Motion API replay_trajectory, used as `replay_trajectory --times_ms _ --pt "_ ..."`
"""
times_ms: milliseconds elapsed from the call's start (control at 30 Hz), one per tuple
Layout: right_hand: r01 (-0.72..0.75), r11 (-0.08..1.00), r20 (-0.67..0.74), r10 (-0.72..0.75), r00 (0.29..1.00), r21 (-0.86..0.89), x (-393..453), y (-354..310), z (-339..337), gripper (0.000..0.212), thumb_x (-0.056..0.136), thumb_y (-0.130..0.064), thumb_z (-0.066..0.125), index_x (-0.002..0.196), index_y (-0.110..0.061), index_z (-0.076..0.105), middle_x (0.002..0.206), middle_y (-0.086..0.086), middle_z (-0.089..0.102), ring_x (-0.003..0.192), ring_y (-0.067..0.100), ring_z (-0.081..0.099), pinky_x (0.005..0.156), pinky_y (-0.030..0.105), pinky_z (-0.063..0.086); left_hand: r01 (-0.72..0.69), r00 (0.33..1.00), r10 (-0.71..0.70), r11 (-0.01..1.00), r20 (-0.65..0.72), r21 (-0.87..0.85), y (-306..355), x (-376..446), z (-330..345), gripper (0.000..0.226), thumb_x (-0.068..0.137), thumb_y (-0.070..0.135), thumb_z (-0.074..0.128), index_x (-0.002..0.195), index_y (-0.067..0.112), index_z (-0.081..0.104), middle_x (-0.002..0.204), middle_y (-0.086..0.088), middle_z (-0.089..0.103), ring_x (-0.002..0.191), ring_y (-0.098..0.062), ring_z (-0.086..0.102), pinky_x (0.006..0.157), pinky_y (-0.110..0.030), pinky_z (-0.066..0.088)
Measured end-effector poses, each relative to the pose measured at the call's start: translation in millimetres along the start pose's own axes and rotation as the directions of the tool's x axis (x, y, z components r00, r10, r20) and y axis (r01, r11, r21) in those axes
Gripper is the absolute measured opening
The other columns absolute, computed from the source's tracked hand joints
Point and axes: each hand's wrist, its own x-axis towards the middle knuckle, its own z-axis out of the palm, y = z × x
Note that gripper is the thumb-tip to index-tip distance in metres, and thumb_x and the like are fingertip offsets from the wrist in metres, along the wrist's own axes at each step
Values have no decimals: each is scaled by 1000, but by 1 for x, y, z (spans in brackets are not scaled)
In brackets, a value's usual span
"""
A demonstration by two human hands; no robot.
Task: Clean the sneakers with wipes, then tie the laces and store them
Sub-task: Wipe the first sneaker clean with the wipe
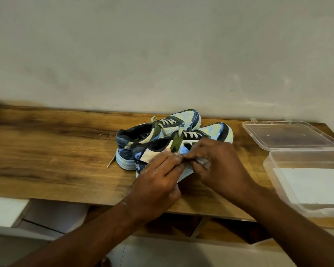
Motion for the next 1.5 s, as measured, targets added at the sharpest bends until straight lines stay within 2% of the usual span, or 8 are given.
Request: replay_trajectory --times_ms 267,500,600,733,933,1200,1300,1500 --pt "-204 979 -245 197 949 -5 2 31 -18 22 77 -3 83 94 -17 83 87 -3 76 76 7 68 75 30 59 30 1000 -31 998 -4 -49 -1 5 -6 57 71 5 82 126 -1 70 126 -11 69 122 -26 62 110 -45 48" --pt "-3 999 -53 1 999 -40 -8 -8 4 28 77 -3 82 101 -17 82 90 -3 72 78 9 66 70 31 58 116 993 -115 988 16 -100 -4 7 -11 58 69 7 82 126 2 71 125 -7 69 121 -24 62 104 -39 51" --pt "-146 989 -184 150 971 37 -5 14 -9 25 78 -4 83 97 -20 82 89 -10 72 77 0 66 75 13 53 117 993 -117 988 13 -101 -2 7 -13 59 69 6 84 126 2 71 125 -7 69 120 -24 63 105 -36 50" --pt "-307 941 -317 338 886 144 -2 33 -18 26 81 -6 82 102 -20 81 92 -9 74 80 0 68 76 24 59 98 995 -98 991 10 -89 -1 7 -14 59 70 5 84 127 2 71 125 -7 69 121 -23 62 109 -34 47" --pt "-168 986 -193 164 967 -6 -7 0 11 26 81 -5 81 104 -16 81 92 -1 71 78 7 64 70 10 47 88 996 -86 993 29 -77 -2 5 -13 60 69 6 86 126 1 71 125 -9 69 121 -25 62 107 -39 50" --pt "-343 937 -296 346 891 63 3 34 -17 18 86 -7 77 100 -17 82 92 -4 75 81 7 66 81 34 59 -1 1000 1 1000 23 -12 -1 1 -9 58 71 5 84 127 -1 70 126 -13 69 122 -26 62 107 -45 50" --pt "-274 961 -230 274 934 34 0 10 -3 16 87 -8 77 99 -18 82 91 -4 75 79 1 62 77 20 51 -12 1000 12 1000 20 1 -3 -1 -6 57 70 4 83 125 -1 71 125 -13 70 120 -26 63 110 -44 48" --pt "-200 978 -150 188 971 -65 3 5 3 14 86 -9 75 93 -18 82 90 1 74 79 15 66 75 36 56 -48 999 47 999 21 21 -4 -5 -4 54 73 3 80 125 -1 70 126 -13 69 122 -27 62 110 -44 48"
